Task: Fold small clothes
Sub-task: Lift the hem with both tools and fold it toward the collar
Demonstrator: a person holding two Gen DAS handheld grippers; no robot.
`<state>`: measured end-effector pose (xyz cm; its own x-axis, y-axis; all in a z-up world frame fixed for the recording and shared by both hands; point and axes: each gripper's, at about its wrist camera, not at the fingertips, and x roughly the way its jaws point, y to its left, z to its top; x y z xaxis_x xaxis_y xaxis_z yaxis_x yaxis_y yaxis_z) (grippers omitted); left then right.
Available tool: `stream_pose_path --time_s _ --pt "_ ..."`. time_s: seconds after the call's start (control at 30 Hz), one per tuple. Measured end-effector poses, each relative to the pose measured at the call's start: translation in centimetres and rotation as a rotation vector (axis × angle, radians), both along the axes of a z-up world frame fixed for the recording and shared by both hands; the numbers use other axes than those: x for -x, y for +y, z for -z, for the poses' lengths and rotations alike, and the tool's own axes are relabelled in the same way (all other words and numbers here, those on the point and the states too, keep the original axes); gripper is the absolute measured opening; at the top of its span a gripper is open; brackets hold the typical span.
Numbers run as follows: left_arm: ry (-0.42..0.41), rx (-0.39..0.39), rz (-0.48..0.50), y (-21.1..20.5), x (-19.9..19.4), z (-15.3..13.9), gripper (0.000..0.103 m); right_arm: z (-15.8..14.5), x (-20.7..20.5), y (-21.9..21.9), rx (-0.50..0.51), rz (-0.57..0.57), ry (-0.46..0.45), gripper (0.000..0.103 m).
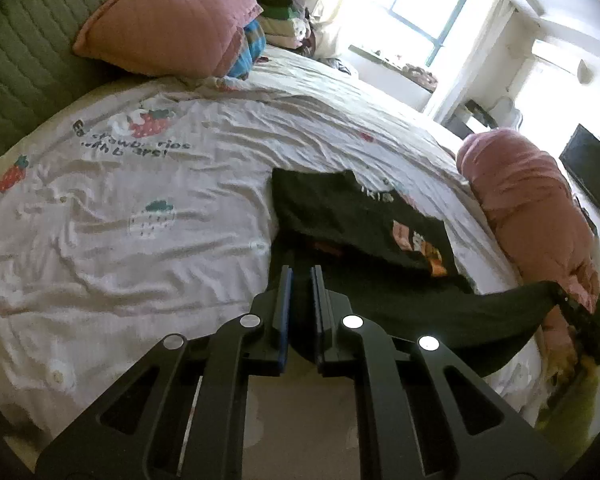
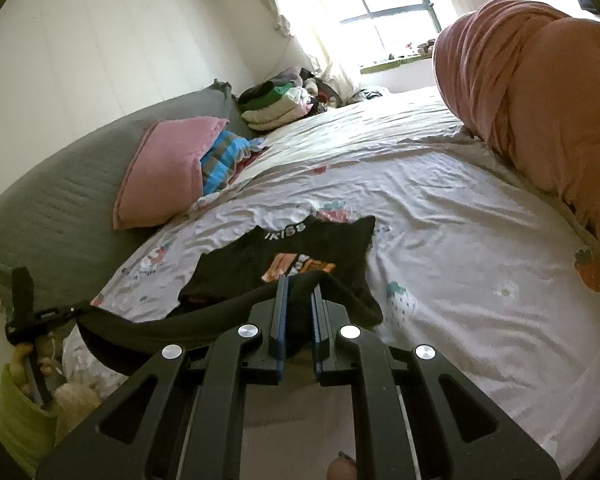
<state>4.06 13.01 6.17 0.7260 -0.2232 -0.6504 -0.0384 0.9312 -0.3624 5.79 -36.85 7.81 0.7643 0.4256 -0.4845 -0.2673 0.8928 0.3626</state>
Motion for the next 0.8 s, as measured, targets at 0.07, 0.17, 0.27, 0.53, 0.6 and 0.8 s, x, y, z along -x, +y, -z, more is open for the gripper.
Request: stream_pose_path --time_s 0.07,0.17,0.27,0.53,0.6,0.8 --pt "-0.005 0.002 -0.006 0.2 -0.6 -0.2 0.003 -0.3 -0.7 0.3 0.007 0.006 -0.006 0.009" --pt "-0.014 -0.003 -0.017 0.4 -1.5 -0.6 0.003 -0.9 -1.8 0.6 0.015 0.018 -0.016 0.009" --pt "-0.018 0.000 -0.025 0.6 -2.7 -0.9 0.003 -1.2 -2.8 0.7 0.012 0.030 -0.019 0.009" --pt "-0.042 -0.008 -0.045 0.5 -6.1 -2.4 0.003 -1.4 -5.6 1.1 0.014 0.075 -0.015 0.009" --pt "-0.050 -0.014 -0.047 0.3 -7.0 -2.8 0.003 -1.5 -6.2 1.1 0.012 0.087 -0.010 0.009" --pt "-0.062 -0.032 -0.047 -0.3 -10.6 -3.3 0.003 -0.8 -8.6 0.7 -0.003 0.129 0.027 0.009"
